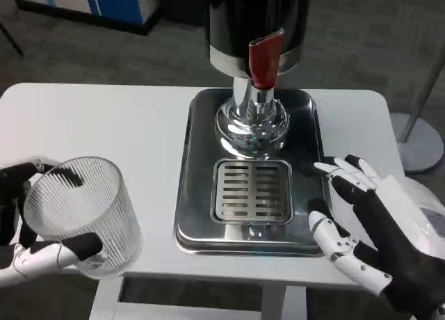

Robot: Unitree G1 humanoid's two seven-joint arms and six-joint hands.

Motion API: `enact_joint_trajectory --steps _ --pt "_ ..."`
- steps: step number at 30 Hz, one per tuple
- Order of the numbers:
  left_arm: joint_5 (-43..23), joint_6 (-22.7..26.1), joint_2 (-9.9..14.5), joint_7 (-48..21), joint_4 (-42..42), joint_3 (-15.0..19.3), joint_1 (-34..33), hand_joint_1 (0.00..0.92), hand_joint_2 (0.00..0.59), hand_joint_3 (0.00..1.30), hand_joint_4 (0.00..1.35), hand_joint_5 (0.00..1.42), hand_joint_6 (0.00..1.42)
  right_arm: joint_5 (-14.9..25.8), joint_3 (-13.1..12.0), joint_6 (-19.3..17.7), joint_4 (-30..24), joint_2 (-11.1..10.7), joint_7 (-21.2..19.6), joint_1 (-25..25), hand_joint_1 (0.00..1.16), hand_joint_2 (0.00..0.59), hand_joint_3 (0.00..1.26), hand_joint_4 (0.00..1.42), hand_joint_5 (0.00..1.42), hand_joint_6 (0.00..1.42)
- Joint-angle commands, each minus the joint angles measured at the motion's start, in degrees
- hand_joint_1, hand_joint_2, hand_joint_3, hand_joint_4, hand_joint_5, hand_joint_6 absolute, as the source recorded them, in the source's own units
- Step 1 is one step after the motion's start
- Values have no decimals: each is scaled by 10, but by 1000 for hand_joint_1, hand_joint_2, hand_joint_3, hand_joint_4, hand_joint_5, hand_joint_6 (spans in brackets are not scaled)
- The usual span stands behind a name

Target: Grasp the cup under the faucet to collect the drink, then remove the cup.

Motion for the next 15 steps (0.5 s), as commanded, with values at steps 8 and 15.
enact_joint_trajectory --steps 8,15 --pt "-7 -1 3 2 -13 -2 -5 284 75 982 1179 1348 1424 5 -6 -2 -11 0 3 11 83 539 206 83 0 163" --pt "1 4 1 5 -14 -7 -12 284 75 982 1179 1348 1424 10 -10 -5 -16 -1 1 19 83 539 206 83 0 163"
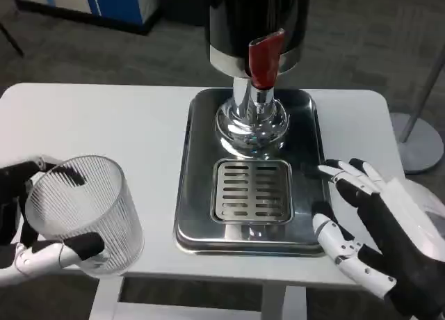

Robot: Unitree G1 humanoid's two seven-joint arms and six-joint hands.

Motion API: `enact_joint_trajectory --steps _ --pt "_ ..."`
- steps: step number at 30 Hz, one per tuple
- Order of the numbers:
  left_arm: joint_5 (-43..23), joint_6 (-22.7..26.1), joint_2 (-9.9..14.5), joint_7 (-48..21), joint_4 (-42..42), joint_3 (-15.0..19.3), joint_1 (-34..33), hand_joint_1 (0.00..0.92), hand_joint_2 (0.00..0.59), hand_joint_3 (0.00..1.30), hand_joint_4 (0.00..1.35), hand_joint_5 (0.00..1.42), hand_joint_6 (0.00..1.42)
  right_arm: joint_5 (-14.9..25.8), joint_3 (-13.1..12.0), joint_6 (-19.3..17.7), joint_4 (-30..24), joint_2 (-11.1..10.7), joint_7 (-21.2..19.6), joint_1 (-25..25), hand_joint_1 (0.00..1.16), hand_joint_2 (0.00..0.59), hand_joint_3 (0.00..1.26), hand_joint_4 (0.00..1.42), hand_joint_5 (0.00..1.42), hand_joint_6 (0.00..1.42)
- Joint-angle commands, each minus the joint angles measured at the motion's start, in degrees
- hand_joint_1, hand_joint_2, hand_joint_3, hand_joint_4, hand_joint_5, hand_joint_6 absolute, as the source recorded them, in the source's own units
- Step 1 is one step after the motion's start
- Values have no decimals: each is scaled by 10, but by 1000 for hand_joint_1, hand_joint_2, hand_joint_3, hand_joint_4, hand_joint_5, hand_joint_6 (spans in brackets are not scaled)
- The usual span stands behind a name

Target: Grasp the cup under the faucet to collect the drink, then remove the cup.

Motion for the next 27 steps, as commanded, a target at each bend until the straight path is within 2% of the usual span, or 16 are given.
enact_joint_trajectory --steps 1,7,12,22,27 --pt "3 6 0 6 -8 -10 -15 284 75 982 1179 1348 1424 8 -6 -6 -14 -1 2 10 83 539 206 83 0 163" --pt "32 20 0 12 10 -47 -63 283 75 982 1179 1348 1424 18 -21 -7 -26 -6 3 18 83 539 206 83 0 163" --pt "64 30 0 17 34 -82 -106 286 74 982 1179 1348 1424 38 -46 -13 -42 -13 2 41 83 539 206 80 0 163" --pt "112 44 -1 31 85 -133 -176 293 72 982 1179 1348 1424 72 -76 -21 -47 -28 -3 51 82 539 206 80 0 162" --pt "147 56 -6 46 128 -175 -234 294 72 982 1179 1348 1424 85 -92 -22 -49 -30 -6 58 82 539 206 83 0 162"
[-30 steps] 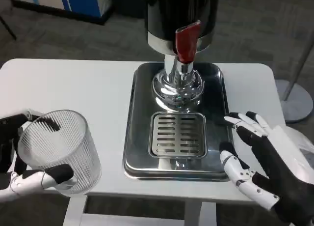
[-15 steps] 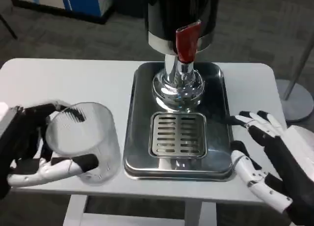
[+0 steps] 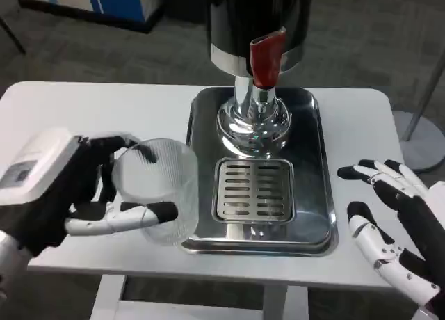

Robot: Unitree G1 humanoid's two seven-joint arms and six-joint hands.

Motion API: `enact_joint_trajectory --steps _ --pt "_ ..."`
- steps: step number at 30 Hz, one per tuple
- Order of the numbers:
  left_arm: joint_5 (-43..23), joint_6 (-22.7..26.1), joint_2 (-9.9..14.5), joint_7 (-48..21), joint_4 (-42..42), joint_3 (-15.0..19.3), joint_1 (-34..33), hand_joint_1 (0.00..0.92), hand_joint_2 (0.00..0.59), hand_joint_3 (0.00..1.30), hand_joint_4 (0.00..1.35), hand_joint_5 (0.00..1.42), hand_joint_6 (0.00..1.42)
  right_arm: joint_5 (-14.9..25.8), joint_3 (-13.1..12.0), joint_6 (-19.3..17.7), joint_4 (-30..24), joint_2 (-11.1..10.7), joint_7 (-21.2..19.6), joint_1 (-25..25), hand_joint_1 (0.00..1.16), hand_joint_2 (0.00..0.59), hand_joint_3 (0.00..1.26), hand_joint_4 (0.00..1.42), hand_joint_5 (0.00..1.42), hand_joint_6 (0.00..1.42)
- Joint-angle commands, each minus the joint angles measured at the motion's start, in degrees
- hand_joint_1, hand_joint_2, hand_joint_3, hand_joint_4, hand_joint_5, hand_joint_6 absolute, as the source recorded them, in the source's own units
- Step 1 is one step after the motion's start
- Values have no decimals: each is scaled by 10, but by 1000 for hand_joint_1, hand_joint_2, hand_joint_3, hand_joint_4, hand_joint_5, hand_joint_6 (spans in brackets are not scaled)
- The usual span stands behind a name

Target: Grasp the cup under the faucet to collect the drink, then remove the cup.

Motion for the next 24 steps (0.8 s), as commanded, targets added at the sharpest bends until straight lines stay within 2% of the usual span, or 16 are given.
enact_joint_trajectory --steps 1,5,14,24 --pt "22 8 -3 29 36 -30 -52 294 72 982 1179 1348 1424 11 -15 -10 -9 -4 -6 11 82 539 206 83 0 162" --pt "52 10 -5 50 105 -70 -118 294 72 982 1179 1348 1424 22 -36 -14 -14 -5 -10 27 82 539 206 84 0 168" --pt "88 3 -17 98 219 -135 -212 287 74 982 1179 1348 1424 33 -56 -18 -18 -7 -14 34 82 539 206 84 0 175" --pt "95 -10 -39 127 262 -185 -267 269 91 972 1166 1349 1424 45 -78 -20 -23 -8 -17 50 82 539 206 84 0 176"
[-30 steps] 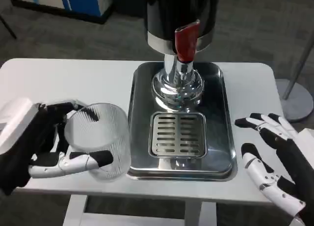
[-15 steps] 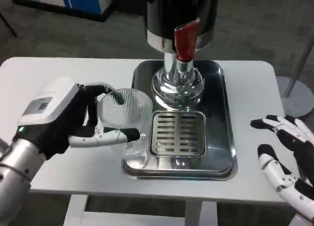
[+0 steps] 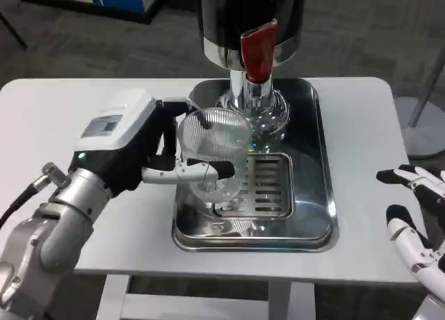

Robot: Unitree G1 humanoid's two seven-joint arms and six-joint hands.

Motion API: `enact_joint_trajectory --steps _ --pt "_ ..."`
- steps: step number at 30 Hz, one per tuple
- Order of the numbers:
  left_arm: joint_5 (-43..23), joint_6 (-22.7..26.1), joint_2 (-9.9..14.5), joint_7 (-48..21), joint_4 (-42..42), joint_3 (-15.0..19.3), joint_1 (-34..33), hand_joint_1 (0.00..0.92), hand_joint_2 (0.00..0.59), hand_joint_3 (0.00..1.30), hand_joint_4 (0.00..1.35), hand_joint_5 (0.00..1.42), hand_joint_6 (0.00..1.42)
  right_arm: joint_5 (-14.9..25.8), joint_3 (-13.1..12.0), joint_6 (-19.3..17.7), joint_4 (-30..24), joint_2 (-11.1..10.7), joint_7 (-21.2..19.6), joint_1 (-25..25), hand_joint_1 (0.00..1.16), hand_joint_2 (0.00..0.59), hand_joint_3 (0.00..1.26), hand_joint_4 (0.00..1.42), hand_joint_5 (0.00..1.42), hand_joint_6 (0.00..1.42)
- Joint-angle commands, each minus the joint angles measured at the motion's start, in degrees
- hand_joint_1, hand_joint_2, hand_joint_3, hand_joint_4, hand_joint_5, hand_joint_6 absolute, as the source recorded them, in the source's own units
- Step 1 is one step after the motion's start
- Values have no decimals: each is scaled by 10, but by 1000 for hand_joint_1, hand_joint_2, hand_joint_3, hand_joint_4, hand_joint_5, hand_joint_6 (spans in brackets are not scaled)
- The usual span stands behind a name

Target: Grasp the cup under the faucet to collect the drink, then remove the cup.

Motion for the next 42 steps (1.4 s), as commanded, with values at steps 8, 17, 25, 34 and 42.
enact_joint_trajectory --steps 8,17,25,34,42 --pt "6 -16 -14 17 -5 -33 -34 244 119 972 1144 1362 1424 14 -12 -13 -13 -2 -10 11 82 539 206 84 0 176" --pt "28 11 -6 -14 -15 -60 -45 207 113 754 772 1082 1416 22 -17 -15 -13 -4 -16 16 82 539 206 84 0 176" --pt "30 29 6 -15 -39 -52 -41 91 104 636 580 960 1388 29 -18 -19 -10 -5 -21 17 82 539 213 84 1 177" --pt "31 44 25 -22 -63 -50 -35 77 106 648 510 829 1286 43 -23 -26 -10 -7 -27 21 88 538 216 85 2 204" --pt "42 64 33 -60 -74 -63 -37 63 81 487 190 375 763 55 -32 -28 -13 -9 -29 22 111 544 228 102 14 226"
